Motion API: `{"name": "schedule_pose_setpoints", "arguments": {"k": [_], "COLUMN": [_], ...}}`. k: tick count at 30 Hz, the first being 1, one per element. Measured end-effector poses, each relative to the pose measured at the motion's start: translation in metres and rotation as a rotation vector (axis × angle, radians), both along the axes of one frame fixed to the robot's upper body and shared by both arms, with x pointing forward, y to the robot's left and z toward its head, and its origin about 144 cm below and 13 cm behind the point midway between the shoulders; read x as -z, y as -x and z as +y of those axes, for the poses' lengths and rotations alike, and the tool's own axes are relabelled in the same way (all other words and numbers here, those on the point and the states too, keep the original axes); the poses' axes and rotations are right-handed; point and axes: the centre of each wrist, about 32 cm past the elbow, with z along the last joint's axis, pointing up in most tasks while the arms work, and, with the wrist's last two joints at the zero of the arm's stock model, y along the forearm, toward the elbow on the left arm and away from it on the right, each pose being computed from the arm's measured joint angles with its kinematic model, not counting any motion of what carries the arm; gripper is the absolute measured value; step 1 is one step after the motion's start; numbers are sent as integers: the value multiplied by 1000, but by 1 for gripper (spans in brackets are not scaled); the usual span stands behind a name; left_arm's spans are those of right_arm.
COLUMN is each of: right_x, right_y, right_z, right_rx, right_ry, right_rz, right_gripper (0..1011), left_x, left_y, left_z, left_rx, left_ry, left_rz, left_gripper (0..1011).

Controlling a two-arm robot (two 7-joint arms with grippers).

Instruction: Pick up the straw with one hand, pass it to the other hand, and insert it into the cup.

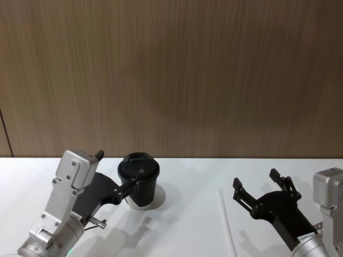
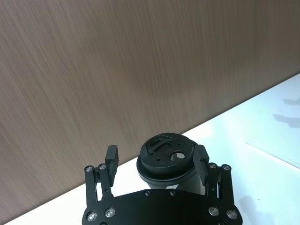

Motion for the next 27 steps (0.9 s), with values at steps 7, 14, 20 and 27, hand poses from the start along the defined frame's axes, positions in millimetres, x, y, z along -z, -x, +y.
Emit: {"name": "schedule_pose_setpoints", "arguments": {"k": [7,14,20,27], "right_x": [0,0,0,0], "right_y": [0,0,0,0], "right_z": [0,0,0,0], "right_rx": [0,0,0,0], "right_ry": [0,0,0,0], "right_rz": [0,0,0,0], "right_gripper": [1001,1001,1001,1001], "left_x": [0,0,0,0], "left_y": [0,0,0,0], "left_z": [0,0,0,0], "left_rx": [0,0,0,0], "left_ry": [0,0,0,0], "left_rz": [0,0,0,0], "left_gripper": [1003,1003,1003,1003]}}
